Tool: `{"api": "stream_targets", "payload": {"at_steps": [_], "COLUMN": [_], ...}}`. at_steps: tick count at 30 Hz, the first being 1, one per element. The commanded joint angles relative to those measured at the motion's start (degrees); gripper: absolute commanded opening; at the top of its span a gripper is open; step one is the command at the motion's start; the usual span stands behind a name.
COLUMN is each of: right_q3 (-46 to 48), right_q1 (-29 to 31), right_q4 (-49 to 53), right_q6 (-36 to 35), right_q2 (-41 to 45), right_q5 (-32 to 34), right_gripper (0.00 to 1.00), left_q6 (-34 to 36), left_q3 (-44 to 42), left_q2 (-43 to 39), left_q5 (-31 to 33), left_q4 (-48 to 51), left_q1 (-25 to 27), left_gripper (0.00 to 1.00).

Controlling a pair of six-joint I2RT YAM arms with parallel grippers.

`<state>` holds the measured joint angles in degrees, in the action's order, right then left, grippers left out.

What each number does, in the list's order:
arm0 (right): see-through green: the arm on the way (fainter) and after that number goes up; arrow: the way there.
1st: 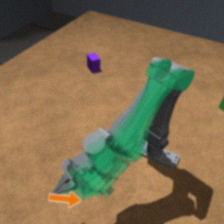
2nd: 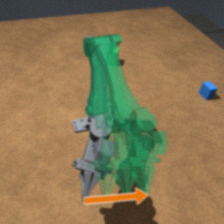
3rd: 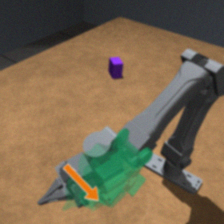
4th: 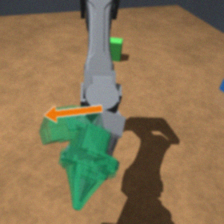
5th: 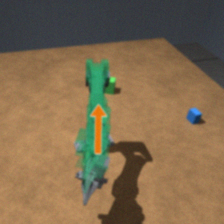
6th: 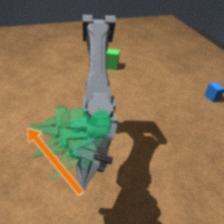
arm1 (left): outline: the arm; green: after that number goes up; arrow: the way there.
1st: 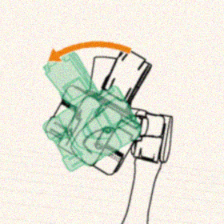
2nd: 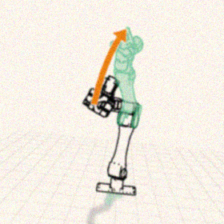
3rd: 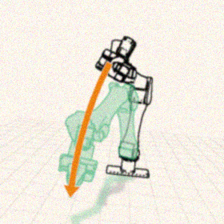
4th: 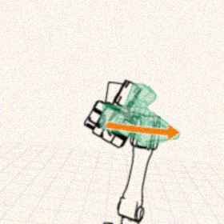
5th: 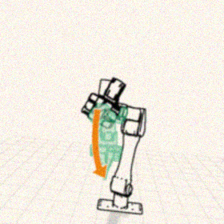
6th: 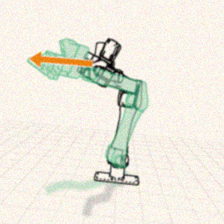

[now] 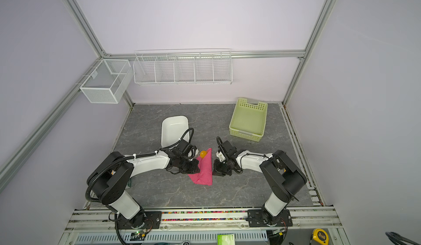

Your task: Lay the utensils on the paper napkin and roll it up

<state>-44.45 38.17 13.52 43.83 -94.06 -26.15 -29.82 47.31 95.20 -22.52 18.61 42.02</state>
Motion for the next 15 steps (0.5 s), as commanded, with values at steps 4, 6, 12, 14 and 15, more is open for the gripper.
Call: {"api": "stream_targets", "payload": {"at_steps": [4, 6, 12, 14, 15], "right_q3": [-1.96, -1.54, -1.61, -1.45, -1.33], "right_q1": [-0.27, -0.14, -0.12, -0.18, -0.23], "right_q4": [-2.36, -5.96, -11.61, -11.46, -11.13], "right_q6": [0.47, 1.69, 3.56, 3.3, 2.99], "right_q2": [2.62, 1.51, -3.34, -4.27, -4.68], "right_q5": [-3.55, -6.17, -10.77, -10.48, -10.07], "right_gripper": [0.07, 0.07, 0.07, 0.07, 0.07], "left_q6": [1.0, 1.01, 1.04, 1.12, 1.16], "left_q3": [-1.52, -1.47, -1.44, -1.52, -1.52], "left_q2": [1.04, 1.13, 1.25, 1.29, 1.31], "left_q5": [2.88, 3.08, 3.06, 3.08, 3.07], "left_q4": [3.32, 3.52, 3.55, 3.65, 3.67], "left_q1": [0.26, 0.26, 0.24, 0.25, 0.23], "left_gripper": [0.0, 0.0, 0.0, 0.0, 0.0]}}
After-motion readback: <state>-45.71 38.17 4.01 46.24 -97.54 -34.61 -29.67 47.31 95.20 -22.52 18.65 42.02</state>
